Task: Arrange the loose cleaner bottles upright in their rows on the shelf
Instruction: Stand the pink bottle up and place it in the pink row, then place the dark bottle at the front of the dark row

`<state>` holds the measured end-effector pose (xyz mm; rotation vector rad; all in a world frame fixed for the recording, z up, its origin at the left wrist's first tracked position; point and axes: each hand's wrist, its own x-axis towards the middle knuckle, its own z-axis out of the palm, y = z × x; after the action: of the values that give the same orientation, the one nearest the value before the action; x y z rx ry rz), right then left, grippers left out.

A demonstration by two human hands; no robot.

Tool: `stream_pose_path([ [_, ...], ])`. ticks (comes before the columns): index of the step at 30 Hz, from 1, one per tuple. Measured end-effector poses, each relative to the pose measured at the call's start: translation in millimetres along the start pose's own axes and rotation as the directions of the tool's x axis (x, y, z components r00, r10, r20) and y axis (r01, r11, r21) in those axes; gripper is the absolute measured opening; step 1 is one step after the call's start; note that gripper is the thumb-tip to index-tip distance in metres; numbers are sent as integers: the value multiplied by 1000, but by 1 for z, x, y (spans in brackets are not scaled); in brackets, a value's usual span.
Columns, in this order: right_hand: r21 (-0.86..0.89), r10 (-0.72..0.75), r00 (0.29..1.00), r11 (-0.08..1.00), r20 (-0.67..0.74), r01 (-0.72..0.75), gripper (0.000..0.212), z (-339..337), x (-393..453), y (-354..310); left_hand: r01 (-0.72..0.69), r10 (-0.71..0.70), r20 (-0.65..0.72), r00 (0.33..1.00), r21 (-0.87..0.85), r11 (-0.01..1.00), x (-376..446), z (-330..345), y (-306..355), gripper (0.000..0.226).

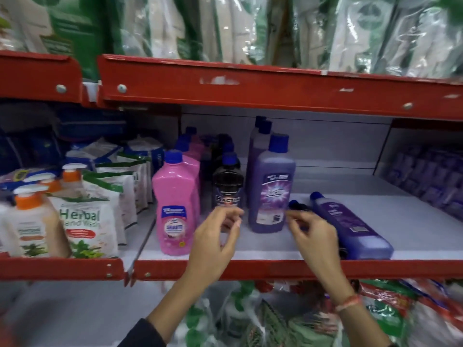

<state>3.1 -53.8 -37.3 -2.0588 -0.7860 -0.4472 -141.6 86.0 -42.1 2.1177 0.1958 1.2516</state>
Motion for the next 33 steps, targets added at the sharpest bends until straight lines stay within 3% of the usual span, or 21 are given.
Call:
stream_pose_path([
  [2, -236, 98, 995, 967, -17, -99, 23, -28, 8, 26, 121, -121, 104, 987, 6, 993, 7, 39, 0, 13],
  [4, -421, 178, 983, 896, 51, -141, 25, -44, 17, 45, 347, -344, 224, 912, 29, 938, 18, 79, 2, 17],
  [6, -508, 192, 973, 855, 126, -102, 27, -49, 27, 58, 581, -540, 393, 745, 16, 814, 29, 114, 11, 32],
  [8, -540, 182, 966, 840, 184, -55, 29, -50, 38, 65, 740, -631, 492, 600, -41, 671, 38, 141, 23, 38],
  [10, -568, 166, 955, 823, 248, 5, 31, -52, 47, 70, 782, -663, 481, 573, -79, 618, 45, 161, 30, 27],
  [14, -555, 184, 914, 830, 361, 52, 34, -54, 54, 67, 835, -706, 492, 509, -82, 544, 52, 175, 32, 43],
  [20, -371, 150, 891, 928, 428, 22, 33, -71, 50, 76, 775, -653, 452, 608, -156, 613, 46, 176, 38, 22],
  [24, -65, 177, 902, 984, 395, -164, 40, -78, 43, 85, 699, -583, 412, 700, -233, 676, 40, 172, 38, 38],
  [26, 174, 201, 858, 933, 472, -315, 52, -80, 43, 90, 638, -529, 384, 757, -257, 726, 38, 165, 39, 47],
  [28, 389, 182, 825, 814, 536, -432, 61, -77, 39, 88, 596, -490, 370, 789, -269, 757, 36, 152, 37, 56],
  [33, 471, 40, 926, 852, 376, -228, 73, -50, 20, 64, 498, -421, 290, 860, -293, 816, 24, 108, 24, 60],
])
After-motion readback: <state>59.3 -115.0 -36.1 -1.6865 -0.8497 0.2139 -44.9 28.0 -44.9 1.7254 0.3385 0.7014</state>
